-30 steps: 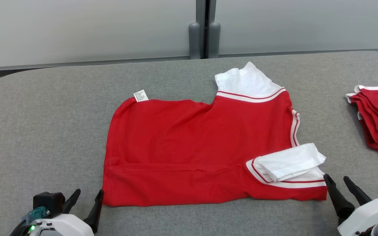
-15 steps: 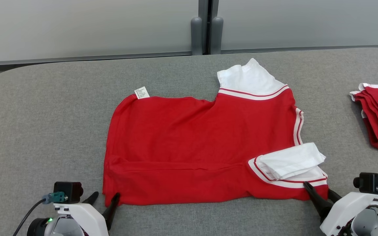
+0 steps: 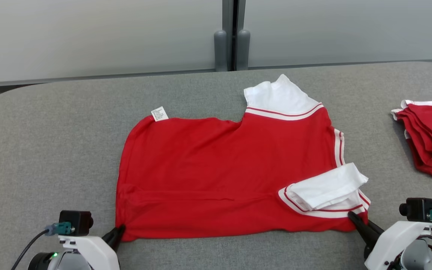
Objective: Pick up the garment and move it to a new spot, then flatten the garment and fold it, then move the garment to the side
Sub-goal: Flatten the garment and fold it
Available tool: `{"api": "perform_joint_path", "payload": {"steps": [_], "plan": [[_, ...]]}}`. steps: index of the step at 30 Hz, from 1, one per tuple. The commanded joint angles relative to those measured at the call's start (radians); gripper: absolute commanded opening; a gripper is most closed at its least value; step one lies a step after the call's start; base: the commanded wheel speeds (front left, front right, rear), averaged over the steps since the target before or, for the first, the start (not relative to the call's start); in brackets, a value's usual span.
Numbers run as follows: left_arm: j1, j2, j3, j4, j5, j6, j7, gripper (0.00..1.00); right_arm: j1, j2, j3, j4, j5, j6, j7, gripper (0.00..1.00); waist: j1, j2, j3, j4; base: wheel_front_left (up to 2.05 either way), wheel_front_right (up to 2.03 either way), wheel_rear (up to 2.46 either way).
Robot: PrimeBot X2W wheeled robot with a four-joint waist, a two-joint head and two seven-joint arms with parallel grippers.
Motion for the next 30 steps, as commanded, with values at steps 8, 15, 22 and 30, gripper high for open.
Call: {"api": "perform_joint_path", "payload": {"steps": [8,15,22,30], "plan": [[0.108,0.110,0.007,-0.182,-0.030,0.070,0.048,0.00,0.093,-0.093,-0.014,-0.091,0.059,0.000,0.101,0.00,0.0000,0.0000,-0.053,-0.001,0.00,0.00,0.00],[0.233,0.213,0.025,-0.370,-0.088,0.166,0.092,0.00,0.212,-0.141,-0.075,-0.200,0.079,0.000,0.205,0.00,0.0000,0.0000,-0.070,-0.007,0.00,0.00,0.00],[0.315,0.239,0.028,-0.443,-0.153,0.215,0.122,1.00,0.302,-0.102,-0.184,-0.257,0.027,0.000,0.265,1.00,0.0000,0.0000,-0.070,-0.012,0.00,0.00,0.00],[0.207,0.267,0.049,-0.452,-0.053,0.232,0.093,1.00,0.313,-0.036,-0.280,-0.343,-0.057,0.001,0.316,1.00,0.0000,0.0000,-0.068,-0.007,0.00,0.00,0.00]]}}
